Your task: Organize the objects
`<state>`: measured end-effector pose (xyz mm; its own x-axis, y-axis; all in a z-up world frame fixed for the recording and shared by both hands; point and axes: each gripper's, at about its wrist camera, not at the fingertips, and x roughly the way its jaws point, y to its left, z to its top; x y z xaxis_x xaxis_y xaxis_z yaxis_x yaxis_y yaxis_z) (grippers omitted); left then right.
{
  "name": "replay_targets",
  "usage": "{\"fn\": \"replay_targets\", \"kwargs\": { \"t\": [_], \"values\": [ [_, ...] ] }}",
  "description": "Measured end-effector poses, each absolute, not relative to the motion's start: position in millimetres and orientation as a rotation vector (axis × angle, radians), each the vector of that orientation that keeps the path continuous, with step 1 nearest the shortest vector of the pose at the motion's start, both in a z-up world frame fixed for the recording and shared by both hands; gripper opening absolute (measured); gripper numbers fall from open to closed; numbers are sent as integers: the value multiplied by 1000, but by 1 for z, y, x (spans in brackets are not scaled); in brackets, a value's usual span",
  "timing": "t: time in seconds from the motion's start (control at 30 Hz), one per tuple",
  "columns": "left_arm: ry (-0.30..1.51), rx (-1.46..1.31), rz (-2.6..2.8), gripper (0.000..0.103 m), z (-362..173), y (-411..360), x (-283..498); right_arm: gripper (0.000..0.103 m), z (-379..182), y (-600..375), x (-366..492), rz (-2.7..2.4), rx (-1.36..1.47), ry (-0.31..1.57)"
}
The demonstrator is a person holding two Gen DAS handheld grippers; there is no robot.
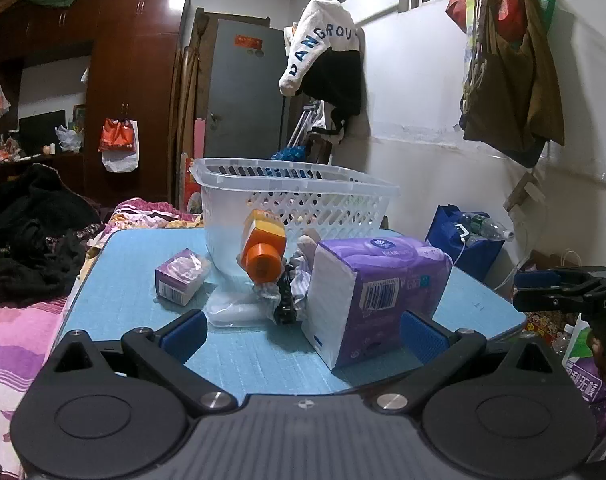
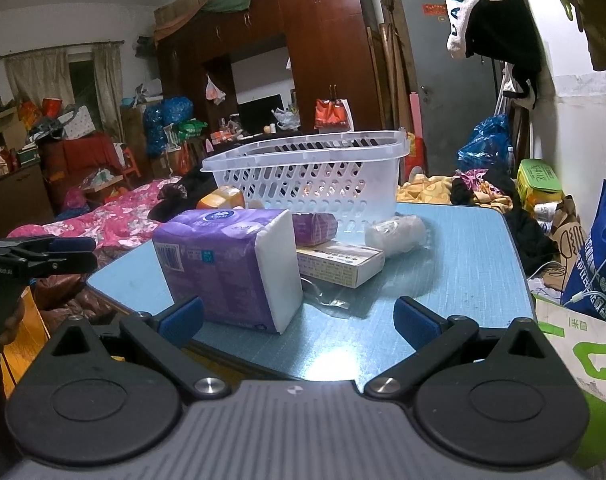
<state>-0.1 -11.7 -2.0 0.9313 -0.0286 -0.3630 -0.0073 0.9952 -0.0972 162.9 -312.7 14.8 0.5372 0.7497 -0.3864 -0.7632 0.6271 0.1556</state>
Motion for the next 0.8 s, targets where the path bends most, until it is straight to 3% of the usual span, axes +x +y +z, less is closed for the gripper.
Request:
{"fn": "replay_targets", "kwargs": {
  "t": [0.8],
  "values": [
    [380,-96,-16,103,-4,-12,1,103,13,-313,164,898,-39,450]
  ]
}}
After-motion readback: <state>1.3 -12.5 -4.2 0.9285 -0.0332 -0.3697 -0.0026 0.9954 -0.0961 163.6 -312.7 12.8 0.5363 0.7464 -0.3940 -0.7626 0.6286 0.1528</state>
